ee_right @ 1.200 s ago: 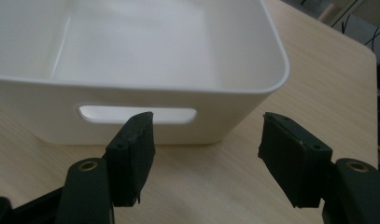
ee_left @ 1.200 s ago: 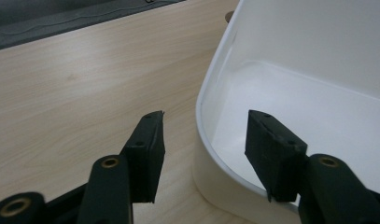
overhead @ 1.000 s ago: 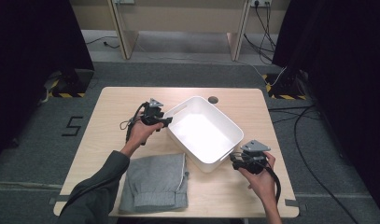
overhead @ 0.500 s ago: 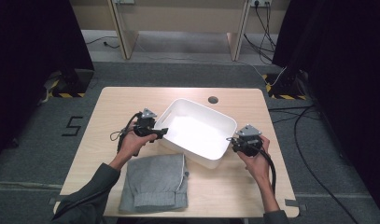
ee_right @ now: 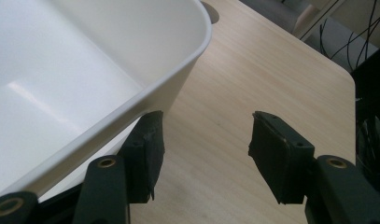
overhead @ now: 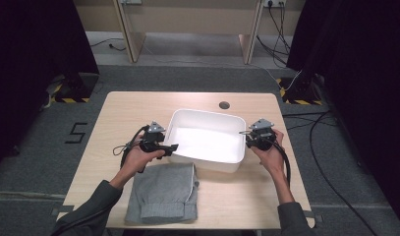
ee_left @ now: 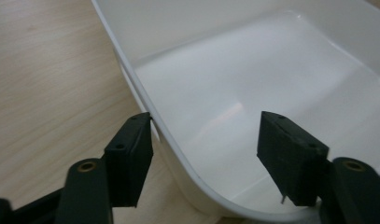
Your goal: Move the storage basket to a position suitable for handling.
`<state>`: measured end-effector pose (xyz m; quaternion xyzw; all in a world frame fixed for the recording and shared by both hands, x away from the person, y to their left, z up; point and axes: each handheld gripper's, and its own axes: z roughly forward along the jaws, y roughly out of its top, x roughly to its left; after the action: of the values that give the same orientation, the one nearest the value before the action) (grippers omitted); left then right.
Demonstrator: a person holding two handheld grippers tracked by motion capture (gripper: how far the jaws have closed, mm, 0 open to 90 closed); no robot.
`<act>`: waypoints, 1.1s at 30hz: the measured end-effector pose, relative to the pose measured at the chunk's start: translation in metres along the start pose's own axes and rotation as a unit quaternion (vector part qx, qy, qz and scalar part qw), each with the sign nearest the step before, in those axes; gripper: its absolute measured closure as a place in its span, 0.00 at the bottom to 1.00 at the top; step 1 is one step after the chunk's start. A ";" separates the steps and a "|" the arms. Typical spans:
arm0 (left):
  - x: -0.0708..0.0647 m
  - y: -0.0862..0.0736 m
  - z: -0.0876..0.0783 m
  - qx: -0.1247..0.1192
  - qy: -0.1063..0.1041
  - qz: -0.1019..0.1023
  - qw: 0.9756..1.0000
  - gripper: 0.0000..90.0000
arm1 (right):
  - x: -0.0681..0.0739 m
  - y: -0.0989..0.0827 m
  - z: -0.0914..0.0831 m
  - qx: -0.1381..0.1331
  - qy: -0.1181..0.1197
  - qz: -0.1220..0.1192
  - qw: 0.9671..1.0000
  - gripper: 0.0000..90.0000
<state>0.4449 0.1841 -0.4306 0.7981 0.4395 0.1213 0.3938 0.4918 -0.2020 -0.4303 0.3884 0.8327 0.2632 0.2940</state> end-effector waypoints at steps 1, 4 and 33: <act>0.001 0.001 -0.001 -0.002 0.000 0.002 1.000 0.37 | -0.002 0.001 0.000 -0.001 0.002 -0.001 1.000 0.50; 0.005 0.003 -0.006 -0.009 -0.002 -0.005 1.000 0.37 | -0.005 0.003 -0.010 -0.002 -0.002 0.028 1.000 0.49; 0.022 0.006 -0.009 -0.026 0.022 -0.028 0.999 0.38 | 0.082 -0.030 -0.095 -0.055 0.117 0.087 0.988 0.31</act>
<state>0.4565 0.2048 -0.4232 0.7721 0.4672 0.1394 0.4076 0.3679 -0.1733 -0.4081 0.4093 0.8084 0.3774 0.1912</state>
